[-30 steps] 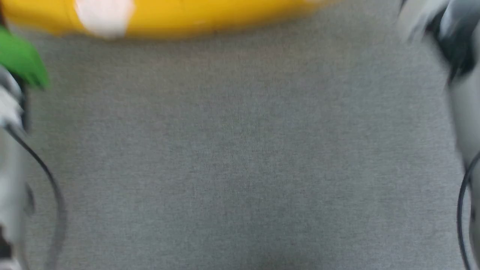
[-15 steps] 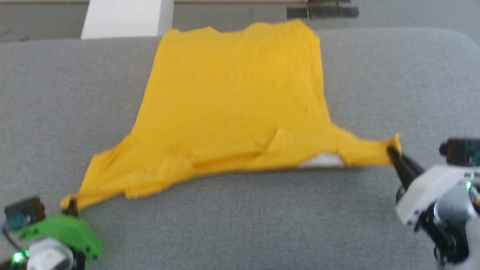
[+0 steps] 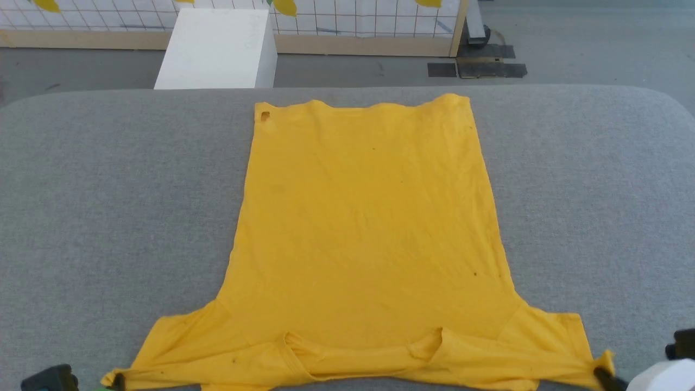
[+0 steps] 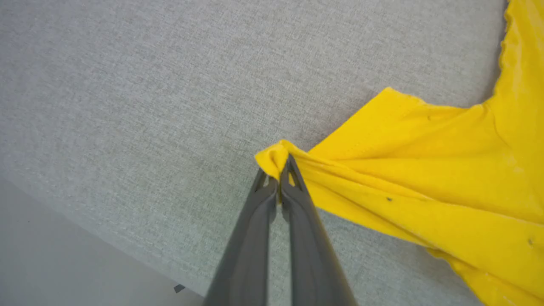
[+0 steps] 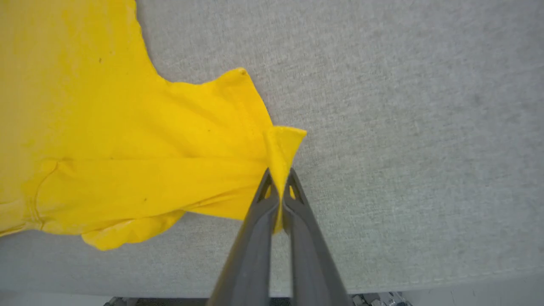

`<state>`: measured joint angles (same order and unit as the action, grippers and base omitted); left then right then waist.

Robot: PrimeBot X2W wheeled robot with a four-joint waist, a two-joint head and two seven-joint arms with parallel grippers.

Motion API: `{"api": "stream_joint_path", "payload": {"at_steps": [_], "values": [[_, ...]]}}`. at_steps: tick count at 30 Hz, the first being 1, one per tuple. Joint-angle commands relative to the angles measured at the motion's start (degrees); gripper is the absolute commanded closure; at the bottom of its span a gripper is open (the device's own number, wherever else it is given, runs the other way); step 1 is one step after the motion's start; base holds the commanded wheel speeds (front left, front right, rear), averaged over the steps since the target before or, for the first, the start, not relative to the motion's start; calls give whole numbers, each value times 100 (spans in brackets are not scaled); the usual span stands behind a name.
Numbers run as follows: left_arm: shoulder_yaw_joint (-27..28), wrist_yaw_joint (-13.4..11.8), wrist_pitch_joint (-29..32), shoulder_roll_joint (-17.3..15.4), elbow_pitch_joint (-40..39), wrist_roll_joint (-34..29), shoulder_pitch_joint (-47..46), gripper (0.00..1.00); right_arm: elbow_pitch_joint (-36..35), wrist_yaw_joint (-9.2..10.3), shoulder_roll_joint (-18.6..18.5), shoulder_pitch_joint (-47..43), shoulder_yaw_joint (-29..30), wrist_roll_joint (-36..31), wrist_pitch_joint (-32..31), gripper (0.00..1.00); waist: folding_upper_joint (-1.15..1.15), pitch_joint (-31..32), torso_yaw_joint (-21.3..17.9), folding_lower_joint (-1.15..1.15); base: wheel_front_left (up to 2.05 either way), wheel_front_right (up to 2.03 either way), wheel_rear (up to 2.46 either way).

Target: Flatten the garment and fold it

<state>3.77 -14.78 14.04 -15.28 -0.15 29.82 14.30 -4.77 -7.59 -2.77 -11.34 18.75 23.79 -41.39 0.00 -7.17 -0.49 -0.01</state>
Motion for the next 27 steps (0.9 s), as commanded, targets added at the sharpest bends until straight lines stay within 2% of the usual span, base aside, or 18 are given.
{"api": "stream_joint_path", "payload": {"at_steps": [1, 6, 7, 8, 9, 12, 18, 21, 27], "values": [[0, -64, -13, 28, -4, -9, 114, 100, 169, 10, -12, -74, 11, 49, 38, 100, 0, 27, 23, 1, 0, 0, 0], [-112, -25, -54, 125, -2, 16, 143, 100, 749, 10, -12, -102, -227, 217, 341, 100, 0, 54, 39, 1, 0, 0, 0], [-138, -5, -71, 135, -3, 17, 132, 100, 833, 10, -11, -83, -278, 244, 443, 68, 0, 59, 45, 1, 0, 0, 0], [-161, 21, -81, 146, -8, 28, 123, 100, 887, 10, -11, -70, -325, 267, 507, 44, 0, 63, 50, 1, 0, 0, 0], [-186, 49, -102, 159, -17, 37, 111, 100, 910, 10, -11, -60, -397, 287, 565, 0, 0, 73, 57, 1, 0, 0, 0], [-237, 96, -151, 181, -26, 44, 84, 100, 824, 10, -11, -10, -432, 287, 751, 0, 0, 95, 81, 1, 0, 0, 0], [-376, 197, -243, 242, -36, 51, -42, 100, 151, 10, -11, 283, -338, 49, 1371, 0, 0, 90, 221, 1, 0, 0, 0], [-464, 251, -290, 276, -30, 40, -141, 100, -97, 10, -11, 648, -282, -394, 1856, 0, 0, 50, 329, 1, 0, 0, 0], [-659, 345, -368, 363, -58, 10, -380, 100, 245, 10, -17, 1973, -210, -943, 3031, 0, 0, -166, 627, 1, 0, 0, 0]]}}
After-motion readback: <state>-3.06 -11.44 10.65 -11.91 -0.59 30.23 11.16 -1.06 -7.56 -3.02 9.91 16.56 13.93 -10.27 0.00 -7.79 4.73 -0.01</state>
